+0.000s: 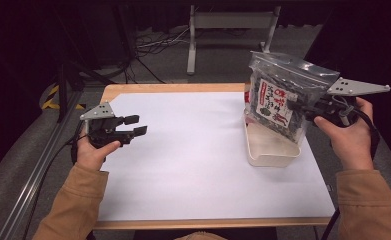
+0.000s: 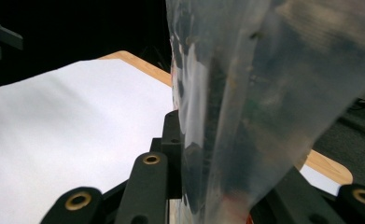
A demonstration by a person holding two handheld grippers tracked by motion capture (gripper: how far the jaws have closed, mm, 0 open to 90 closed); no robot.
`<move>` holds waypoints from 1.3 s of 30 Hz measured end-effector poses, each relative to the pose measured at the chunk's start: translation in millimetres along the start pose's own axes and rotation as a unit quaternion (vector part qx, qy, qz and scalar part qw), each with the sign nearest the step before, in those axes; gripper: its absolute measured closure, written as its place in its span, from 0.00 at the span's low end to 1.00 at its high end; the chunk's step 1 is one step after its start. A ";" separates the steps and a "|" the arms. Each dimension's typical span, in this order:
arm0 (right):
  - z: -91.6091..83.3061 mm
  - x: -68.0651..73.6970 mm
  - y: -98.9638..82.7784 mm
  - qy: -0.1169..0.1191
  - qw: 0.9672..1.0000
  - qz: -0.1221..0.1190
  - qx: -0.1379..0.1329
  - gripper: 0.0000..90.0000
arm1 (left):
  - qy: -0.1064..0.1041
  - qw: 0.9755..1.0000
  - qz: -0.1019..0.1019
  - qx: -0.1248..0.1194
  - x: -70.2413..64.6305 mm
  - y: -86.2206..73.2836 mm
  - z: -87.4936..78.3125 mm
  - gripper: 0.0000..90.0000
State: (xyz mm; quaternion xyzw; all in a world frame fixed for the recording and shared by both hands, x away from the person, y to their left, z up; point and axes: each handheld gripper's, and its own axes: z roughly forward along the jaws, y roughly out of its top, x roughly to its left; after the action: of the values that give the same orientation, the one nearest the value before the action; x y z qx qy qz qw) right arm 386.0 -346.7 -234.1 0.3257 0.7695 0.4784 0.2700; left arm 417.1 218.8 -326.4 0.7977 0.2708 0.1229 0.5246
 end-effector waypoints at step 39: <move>24.0 -10.1 -45.7 -0.007 0.999 0.044 0.025 0.83 | -0.009 1.000 -0.010 0.006 0.2 -1.2 3.2 0.49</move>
State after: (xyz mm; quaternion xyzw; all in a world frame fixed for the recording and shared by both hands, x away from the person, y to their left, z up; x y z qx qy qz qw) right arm 398.7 -356.0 -284.2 0.3692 0.7643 0.4682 0.2457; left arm 418.4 216.8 -328.8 0.7993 0.2751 0.1091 0.5230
